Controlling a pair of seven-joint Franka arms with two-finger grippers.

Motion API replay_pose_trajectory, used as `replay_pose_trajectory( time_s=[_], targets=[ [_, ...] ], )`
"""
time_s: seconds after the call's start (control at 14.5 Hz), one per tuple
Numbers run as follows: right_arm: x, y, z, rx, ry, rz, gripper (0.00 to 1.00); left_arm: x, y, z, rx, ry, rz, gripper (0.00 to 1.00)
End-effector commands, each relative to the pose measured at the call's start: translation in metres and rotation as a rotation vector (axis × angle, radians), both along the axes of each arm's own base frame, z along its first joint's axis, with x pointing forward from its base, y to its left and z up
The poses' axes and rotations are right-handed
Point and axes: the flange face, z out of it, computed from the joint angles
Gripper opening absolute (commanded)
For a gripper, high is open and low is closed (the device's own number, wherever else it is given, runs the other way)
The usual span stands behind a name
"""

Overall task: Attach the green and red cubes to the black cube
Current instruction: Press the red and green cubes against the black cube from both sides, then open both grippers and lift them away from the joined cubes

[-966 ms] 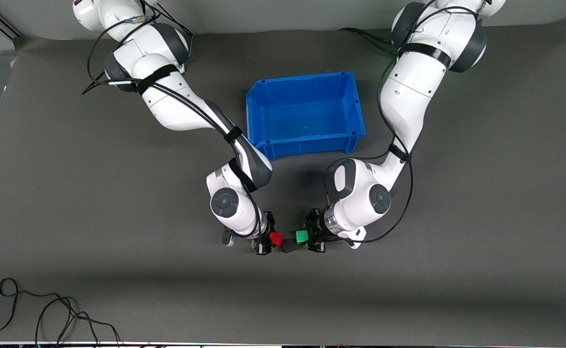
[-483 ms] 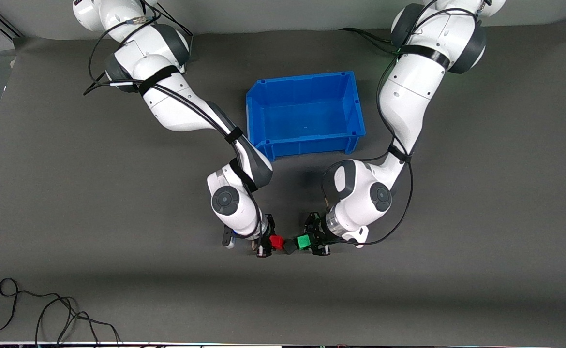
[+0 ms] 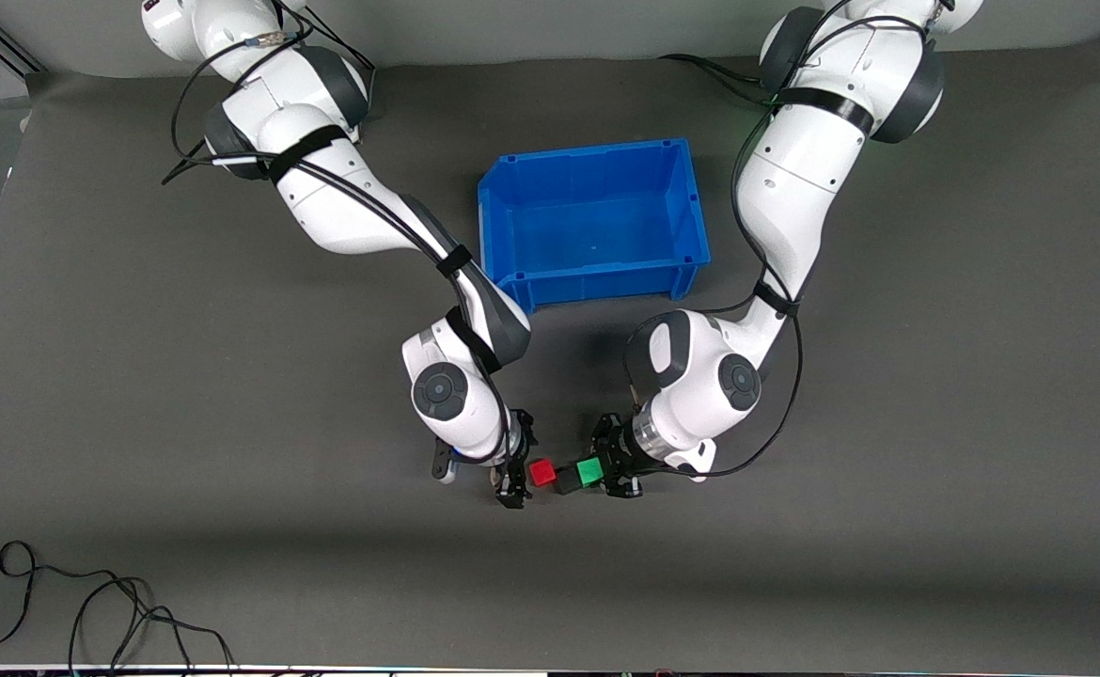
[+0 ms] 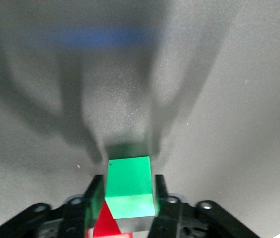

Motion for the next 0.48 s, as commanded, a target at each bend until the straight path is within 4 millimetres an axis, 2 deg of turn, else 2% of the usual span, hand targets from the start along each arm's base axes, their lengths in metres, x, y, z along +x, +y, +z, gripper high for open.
replay_pose_trajectory(
  time_s=[0.0, 0.14, 0.28, 0.34, 0.41],
  targets=[
    [-0.001, -0.006, 0.092, -0.030, 0.013, 0.038, 1.00, 0.001, -0.008, 0.000, 0.019, -0.021, -0.014, 1.00],
    [-0.005, -0.010, 0.116, -0.035, -0.003, 0.046, 1.00, 0.004, -0.005, 0.007, 0.047, -0.039, -0.046, 1.00],
    [-0.009, -0.022, 0.137, -0.052, -0.017, 0.126, 1.00, 0.003, 0.003, 0.011, 0.118, -0.014, -0.144, 1.00],
    [-0.008, -0.039, 0.152, -0.062, -0.017, 0.160, 1.00, 0.004, 0.014, 0.011, 0.155, 0.014, -0.219, 1.00],
    [-0.006, -0.059, 0.167, -0.071, -0.016, 0.187, 1.00, 0.005, 0.026, 0.021, 0.180, 0.036, -0.301, 1.00]
  ],
)
